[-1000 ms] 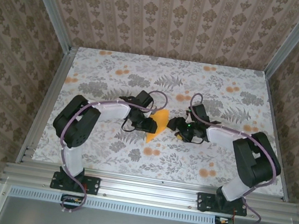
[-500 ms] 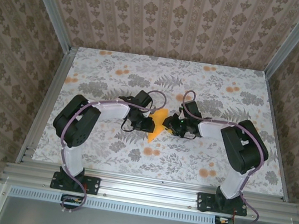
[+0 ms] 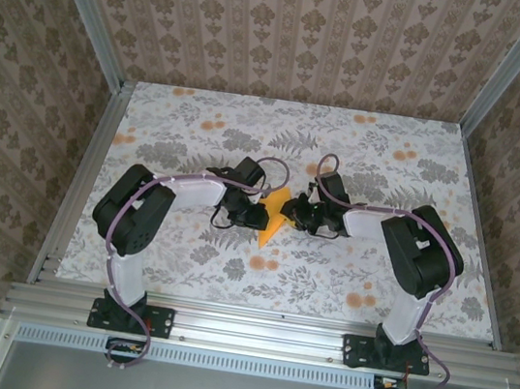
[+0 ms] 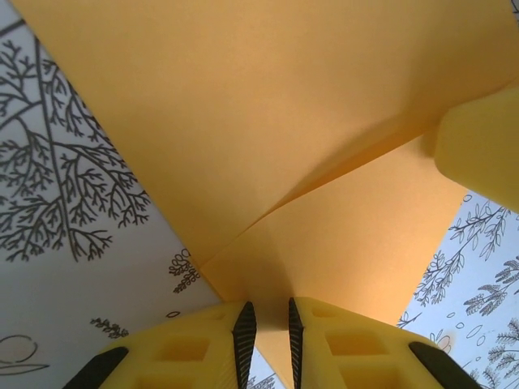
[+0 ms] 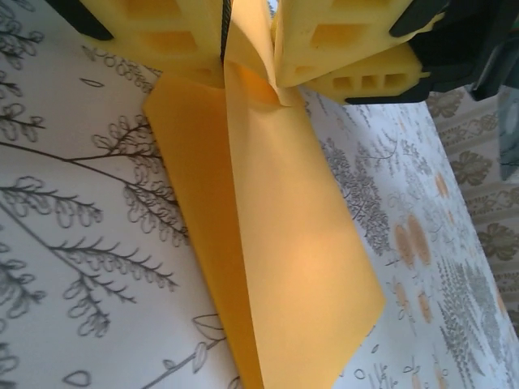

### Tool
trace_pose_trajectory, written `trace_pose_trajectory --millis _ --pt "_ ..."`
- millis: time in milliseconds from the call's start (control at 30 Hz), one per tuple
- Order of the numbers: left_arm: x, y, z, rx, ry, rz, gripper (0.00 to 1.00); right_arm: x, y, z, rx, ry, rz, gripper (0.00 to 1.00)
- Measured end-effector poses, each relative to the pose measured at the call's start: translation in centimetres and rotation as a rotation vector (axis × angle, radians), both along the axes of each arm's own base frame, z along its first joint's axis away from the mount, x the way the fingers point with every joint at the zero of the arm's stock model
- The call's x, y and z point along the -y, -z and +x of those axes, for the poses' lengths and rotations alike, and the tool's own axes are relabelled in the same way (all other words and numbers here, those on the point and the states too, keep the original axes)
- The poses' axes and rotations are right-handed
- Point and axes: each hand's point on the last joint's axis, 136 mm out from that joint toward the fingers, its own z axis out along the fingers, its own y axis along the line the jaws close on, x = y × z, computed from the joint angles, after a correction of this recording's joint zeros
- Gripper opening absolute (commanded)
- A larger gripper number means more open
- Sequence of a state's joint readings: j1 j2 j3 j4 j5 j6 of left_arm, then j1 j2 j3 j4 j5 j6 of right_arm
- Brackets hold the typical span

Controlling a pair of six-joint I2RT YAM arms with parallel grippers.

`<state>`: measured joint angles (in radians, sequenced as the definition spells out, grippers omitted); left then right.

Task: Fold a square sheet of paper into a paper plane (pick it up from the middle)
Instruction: Fourth fold the wing at the center of the table.

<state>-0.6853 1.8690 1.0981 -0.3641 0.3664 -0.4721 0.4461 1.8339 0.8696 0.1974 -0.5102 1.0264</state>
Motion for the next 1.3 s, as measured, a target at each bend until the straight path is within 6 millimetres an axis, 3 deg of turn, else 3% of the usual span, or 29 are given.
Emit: trace_pose_trajectory --millis 233,400,567,767,967,1133,1300 --pt "0.0 0.0 0.0 0.001 -0.001 0.003 0.23 -0.9 0.0 -0.5 0.004 -0.027 0.011 0.19" --pt "0.0 0.0 0.1 0.001 -0.001 0.003 0.23 -1.4 1.1 -1.4 -0.025 -0.049 -0.007 0.09" --pt "0.3 -0.5 0.0 0.012 -0.014 -0.015 0.32 -1.0 1.6 -1.6 -0.035 -0.039 -0.041 0.0" --pt "0.1 -1.4 -1.9 0.061 -0.023 -0.041 0.42 0.5 0.4 -2.0 -0.022 0.039 -0.155 0.0" --pt "1.2 -3.3 -3.6 0.194 0.008 -0.123 0.49 2.2 -1.5 -2.7 -0.026 0.166 -0.237 0.0" --pt "1.6 -3.7 -4.5 0.307 0.053 -0.182 0.67 3.6 -1.2 -3.8 -0.09 0.26 -0.294 0.0" --pt "2.9 -4.2 -5.4 0.416 0.143 -0.228 0.7 4.6 -1.0 -4.7 -0.149 0.337 -0.32 0.0"
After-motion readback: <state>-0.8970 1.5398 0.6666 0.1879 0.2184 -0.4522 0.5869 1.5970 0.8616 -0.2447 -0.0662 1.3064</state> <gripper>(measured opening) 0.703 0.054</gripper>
